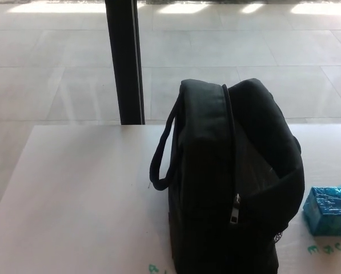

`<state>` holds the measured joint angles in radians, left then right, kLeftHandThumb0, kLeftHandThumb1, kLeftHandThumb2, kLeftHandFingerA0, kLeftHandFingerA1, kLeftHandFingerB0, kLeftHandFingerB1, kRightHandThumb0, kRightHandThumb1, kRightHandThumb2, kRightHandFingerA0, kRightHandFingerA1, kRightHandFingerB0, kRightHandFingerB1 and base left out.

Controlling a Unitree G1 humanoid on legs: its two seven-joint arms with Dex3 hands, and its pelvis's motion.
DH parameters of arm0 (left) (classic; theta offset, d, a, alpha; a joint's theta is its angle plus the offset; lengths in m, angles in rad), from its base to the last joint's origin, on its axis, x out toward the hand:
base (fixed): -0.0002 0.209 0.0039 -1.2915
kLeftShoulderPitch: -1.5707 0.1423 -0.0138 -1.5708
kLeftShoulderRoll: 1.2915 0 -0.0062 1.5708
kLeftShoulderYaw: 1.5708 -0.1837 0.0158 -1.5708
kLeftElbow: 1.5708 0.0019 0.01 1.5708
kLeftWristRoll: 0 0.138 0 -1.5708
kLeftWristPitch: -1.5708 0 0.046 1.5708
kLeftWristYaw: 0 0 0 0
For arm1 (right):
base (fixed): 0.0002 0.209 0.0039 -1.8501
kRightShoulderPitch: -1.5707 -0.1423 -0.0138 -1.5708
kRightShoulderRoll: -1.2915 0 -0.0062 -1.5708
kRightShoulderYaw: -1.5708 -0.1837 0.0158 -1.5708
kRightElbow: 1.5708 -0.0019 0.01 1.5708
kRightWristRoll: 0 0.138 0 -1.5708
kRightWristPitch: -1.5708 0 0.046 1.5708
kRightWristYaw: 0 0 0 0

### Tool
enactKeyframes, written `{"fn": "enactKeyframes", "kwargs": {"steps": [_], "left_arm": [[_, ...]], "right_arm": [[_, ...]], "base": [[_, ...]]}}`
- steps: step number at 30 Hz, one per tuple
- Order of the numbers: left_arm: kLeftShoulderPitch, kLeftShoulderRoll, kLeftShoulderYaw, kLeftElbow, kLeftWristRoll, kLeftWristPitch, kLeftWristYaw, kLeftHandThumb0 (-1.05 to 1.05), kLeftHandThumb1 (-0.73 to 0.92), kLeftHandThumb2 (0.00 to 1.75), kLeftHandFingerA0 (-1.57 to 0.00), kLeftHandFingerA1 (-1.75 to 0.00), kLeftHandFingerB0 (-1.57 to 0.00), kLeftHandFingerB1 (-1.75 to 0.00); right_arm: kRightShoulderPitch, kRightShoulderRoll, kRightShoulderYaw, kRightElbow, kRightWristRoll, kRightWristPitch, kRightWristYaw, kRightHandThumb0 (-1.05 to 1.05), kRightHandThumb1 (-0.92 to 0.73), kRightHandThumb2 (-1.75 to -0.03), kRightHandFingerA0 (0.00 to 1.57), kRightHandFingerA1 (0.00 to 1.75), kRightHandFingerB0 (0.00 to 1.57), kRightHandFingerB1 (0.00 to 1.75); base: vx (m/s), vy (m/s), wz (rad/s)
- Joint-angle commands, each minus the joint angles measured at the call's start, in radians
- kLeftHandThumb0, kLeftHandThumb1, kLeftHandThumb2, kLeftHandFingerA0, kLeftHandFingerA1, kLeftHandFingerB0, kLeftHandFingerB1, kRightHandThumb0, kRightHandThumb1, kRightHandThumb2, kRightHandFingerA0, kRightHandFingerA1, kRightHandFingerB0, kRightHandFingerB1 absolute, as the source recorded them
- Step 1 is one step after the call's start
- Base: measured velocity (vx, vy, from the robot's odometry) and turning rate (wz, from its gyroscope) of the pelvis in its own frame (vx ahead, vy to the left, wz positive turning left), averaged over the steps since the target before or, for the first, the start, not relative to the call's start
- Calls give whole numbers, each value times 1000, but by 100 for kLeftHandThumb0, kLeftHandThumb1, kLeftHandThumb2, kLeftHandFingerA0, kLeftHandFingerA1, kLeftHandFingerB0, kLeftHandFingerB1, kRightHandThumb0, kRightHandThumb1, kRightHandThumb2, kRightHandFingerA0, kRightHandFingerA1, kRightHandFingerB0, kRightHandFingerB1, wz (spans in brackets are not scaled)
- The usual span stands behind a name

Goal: The robot uses its right hand to pick up the cube kept on the middle of the desk and put it inside the bag next to it

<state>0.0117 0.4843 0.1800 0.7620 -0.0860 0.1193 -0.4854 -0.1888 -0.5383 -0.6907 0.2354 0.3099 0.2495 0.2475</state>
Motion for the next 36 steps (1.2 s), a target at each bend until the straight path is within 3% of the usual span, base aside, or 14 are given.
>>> {"fn": "enactKeyframes", "kwargs": {"steps": [1,2,4,5,11,15,18,19,20,25,26,28,35,36], "left_arm": [[3,15,25,-9,-36,51,-30,-77,52,87,-25,-55,-18,-47],[8,15,20,-12,-29,44,-27,-78,52,88,-27,-56,-19,-47],[15,15,12,-17,-19,34,-21,-78,52,88,-27,-56,-19,-47],[11,17,12,-5,-22,22,-36,-76,70,60,-29,-51,-21,-38],[15,9,19,-2,-26,46,-19,-76,52,87,-26,-55,-19,-47],[6,10,11,2,-23,54,-33,-74,69,60,-28,-50,-21,-37],[10,9,18,-3,-29,56,-34,-77,52,88,-24,-55,-17,-47],[8,9,20,11,-32,49,-41,-75,68,59,-28,-51,-21,-37],[6,12,14,17,-25,39,-43,-78,54,90,-24,-55,-15,-46],[22,19,5,0,-17,43,-45,-76,70,59,-29,-50,-20,-37],[25,19,4,-7,-15,45,-39,-78,53,89,-25,-56,-18,-47],[24,19,8,-10,-19,50,-40,-74,70,59,-29,-51,-22,-38],[36,19,2,-20,-12,36,-41,-76,56,86,-24,-55,-18,-47],[33,16,10,-17,-18,48,-32,-74,69,59,-30,-51,-22,-37]], "right_arm": [[-108,-30,76,-197,61,171,-33,-63,-72,-63,17,48,17,28],[-107,-34,90,-206,51,166,-23,-35,-53,-106,3,52,0,49],[-102,-40,107,-225,38,170,-15,-35,-53,-106,3,52,0,49],[-134,-48,162,-219,10,167,-2,-57,-72,-63,18,42,15,27],[-219,-123,384,-101,-59,157,117,-101,-64,-101,0,8,0,0],[-236,-135,520,-50,-135,94,142,-104,-64,-100,0,7,0,0],[-241,-132,605,-36,-192,70,120,-105,-61,-101,0,4,0,1],[-243,-129,634,-30,-214,66,112,-102,-58,-101,0,7,0,0],[-243,-129,652,-27,-225,64,112,-103,-59,-102,0,7,0,0],[-252,-130,756,-12,-294,43,115,-99,-59,-100,0,14,0,2],[-254,-129,770,-16,-305,48,114,-99,-59,-99,0,13,0,1],[-256,-115,787,-12,-307,44,114,-99,-58,-99,0,13,0,3],[-261,-9,777,20,-338,31,32,-102,-64,-100,0,9,0,0],[-266,-1,782,50,-352,5,26,-102,-63,-100,0,10,0,0]], "base": [[0,0,0],[0,0,0],[0,0,0],[0,0,0],[0,0,0],[0,0,0],[0,0,0],[0,0,0],[0,0,0],[0,0,0],[0,0,0],[0,0,0],[0,0,0],[0,0,0]]}}
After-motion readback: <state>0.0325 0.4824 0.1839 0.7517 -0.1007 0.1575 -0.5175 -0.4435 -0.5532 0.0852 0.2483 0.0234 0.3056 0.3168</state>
